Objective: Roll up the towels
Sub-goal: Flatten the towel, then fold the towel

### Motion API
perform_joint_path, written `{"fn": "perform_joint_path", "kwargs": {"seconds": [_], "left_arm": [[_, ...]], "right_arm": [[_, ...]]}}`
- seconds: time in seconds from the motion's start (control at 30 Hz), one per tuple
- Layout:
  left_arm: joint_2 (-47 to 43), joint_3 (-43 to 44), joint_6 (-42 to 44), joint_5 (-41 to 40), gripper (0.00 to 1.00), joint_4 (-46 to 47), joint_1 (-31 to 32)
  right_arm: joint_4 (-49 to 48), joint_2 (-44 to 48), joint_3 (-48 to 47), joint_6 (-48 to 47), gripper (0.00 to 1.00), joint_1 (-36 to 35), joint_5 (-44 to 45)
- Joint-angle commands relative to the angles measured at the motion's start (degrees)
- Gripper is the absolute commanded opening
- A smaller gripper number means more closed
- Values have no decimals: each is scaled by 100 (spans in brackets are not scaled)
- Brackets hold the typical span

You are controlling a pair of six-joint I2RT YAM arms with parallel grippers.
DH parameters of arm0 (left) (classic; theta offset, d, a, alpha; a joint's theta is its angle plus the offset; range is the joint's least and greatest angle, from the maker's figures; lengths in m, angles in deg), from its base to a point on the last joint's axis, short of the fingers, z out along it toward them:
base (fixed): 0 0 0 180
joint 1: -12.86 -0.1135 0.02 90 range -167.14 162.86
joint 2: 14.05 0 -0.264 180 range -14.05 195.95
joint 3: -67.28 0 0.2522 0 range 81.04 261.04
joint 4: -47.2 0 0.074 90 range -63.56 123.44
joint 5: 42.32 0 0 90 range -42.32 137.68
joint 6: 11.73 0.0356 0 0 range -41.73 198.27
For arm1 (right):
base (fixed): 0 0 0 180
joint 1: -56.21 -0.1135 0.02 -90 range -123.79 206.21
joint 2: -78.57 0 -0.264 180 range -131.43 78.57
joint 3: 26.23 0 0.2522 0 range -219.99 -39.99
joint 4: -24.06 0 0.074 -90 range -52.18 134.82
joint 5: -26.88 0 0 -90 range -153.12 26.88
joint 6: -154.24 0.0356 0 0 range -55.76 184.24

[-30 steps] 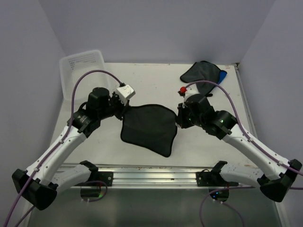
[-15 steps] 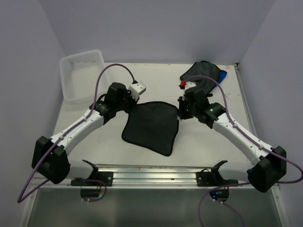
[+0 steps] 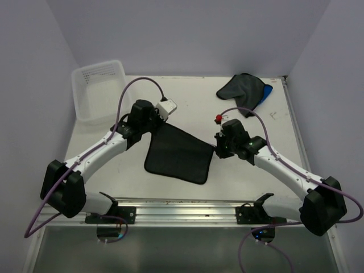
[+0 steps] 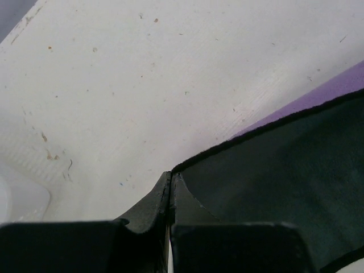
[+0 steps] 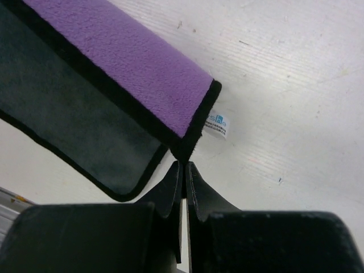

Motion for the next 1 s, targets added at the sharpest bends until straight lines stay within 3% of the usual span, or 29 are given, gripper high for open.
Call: {"fn": "perform_joint_path", "kwargs": {"seconds": [0.0, 0.4, 0.63, 0.97], "left_arm": [[-422, -361, 238, -153, 0, 585, -1], [-897, -1029, 106, -64, 0, 665, -1], [-1178, -1205, 27, -389, 3, 498, -1], [-1539, -1592, -184, -416, 6, 410, -1]], "right_arm": [[-284, 233, 258, 28, 2, -5, -132], [-469, 347, 391, 212, 0, -234, -659], [-416, 434, 461, 528, 0, -813, -167], [-433, 804, 1066, 792, 0, -884, -211]]}}
